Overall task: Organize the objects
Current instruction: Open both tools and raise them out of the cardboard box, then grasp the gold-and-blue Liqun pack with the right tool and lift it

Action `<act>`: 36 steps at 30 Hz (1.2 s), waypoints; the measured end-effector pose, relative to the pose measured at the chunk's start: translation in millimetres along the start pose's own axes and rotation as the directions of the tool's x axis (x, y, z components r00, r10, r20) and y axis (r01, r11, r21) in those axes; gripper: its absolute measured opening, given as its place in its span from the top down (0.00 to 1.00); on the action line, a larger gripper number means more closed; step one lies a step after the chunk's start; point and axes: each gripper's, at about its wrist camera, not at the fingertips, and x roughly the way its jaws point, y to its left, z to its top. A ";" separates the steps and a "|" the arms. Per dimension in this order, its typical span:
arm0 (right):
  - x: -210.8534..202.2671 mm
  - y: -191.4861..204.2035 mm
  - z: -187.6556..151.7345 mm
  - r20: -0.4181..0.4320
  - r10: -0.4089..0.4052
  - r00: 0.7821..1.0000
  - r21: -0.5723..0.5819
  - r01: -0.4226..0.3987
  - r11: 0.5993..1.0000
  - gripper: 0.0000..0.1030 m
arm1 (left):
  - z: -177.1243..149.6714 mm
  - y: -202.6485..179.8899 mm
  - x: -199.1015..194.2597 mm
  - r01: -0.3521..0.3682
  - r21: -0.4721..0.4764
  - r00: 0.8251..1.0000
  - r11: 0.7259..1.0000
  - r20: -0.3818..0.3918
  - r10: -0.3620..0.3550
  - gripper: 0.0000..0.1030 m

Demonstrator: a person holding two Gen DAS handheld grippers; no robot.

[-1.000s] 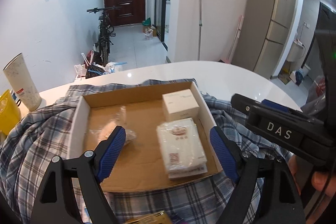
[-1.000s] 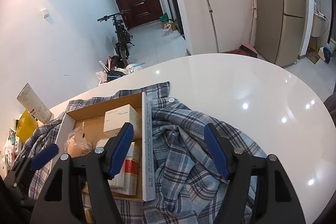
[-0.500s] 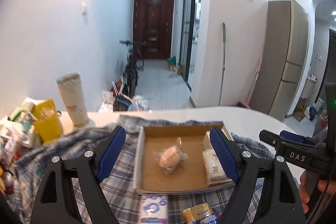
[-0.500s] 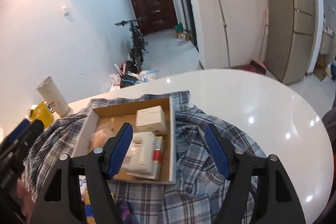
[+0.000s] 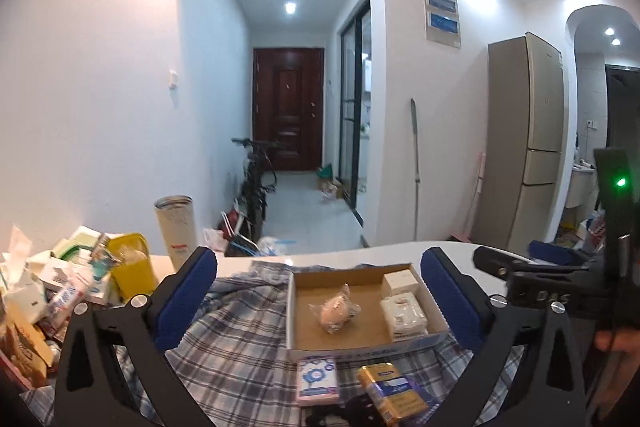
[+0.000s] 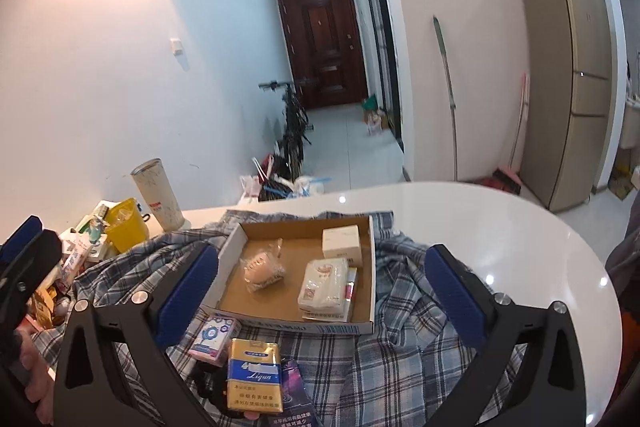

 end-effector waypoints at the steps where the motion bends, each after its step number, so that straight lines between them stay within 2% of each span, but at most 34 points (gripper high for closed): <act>1: -3.1 1.1 -0.6 0.008 0.004 1.000 -0.002 -0.004 1.000 0.00 | -1.5 0.5 -2.6 -0.005 0.008 1.000 1.000 0.006 0.005 0.00; 7: -7.3 5.7 -8.9 0.013 0.011 1.000 -0.017 -0.011 1.000 0.00 | -11.1 5.4 -7.8 -0.010 0.005 1.000 1.000 -0.008 0.010 0.00; 18: 8.4 9.8 -25.8 -0.045 0.016 0.999 -0.030 -0.017 0.999 0.00 | -31.3 17.4 2.9 -0.019 -0.014 0.998 1.000 -0.056 0.018 0.00; 23: 12.4 8.8 -35.7 -0.069 0.015 0.998 -0.030 -0.017 0.999 0.00 | -39.0 33.0 -1.5 -0.004 -0.082 0.999 0.997 -0.035 0.001 0.00; 27: 15.4 10.5 -39.6 -0.085 0.019 0.996 -0.036 -0.022 0.999 0.00 | -42.2 41.0 6.0 0.004 -0.097 0.999 0.995 -0.053 -0.009 0.00; 32: 32.9 13.3 -53.0 -0.161 0.087 0.983 0.001 -0.088 0.996 0.00 | -51.7 54.3 15.1 0.010 -0.138 0.996 0.990 -0.087 -0.022 0.00; 36: 50.6 17.8 -67.9 -0.190 0.063 0.980 0.004 -0.064 0.998 0.00 | -61.0 54.4 25.3 0.006 -0.125 0.993 0.992 -0.116 -0.020 0.00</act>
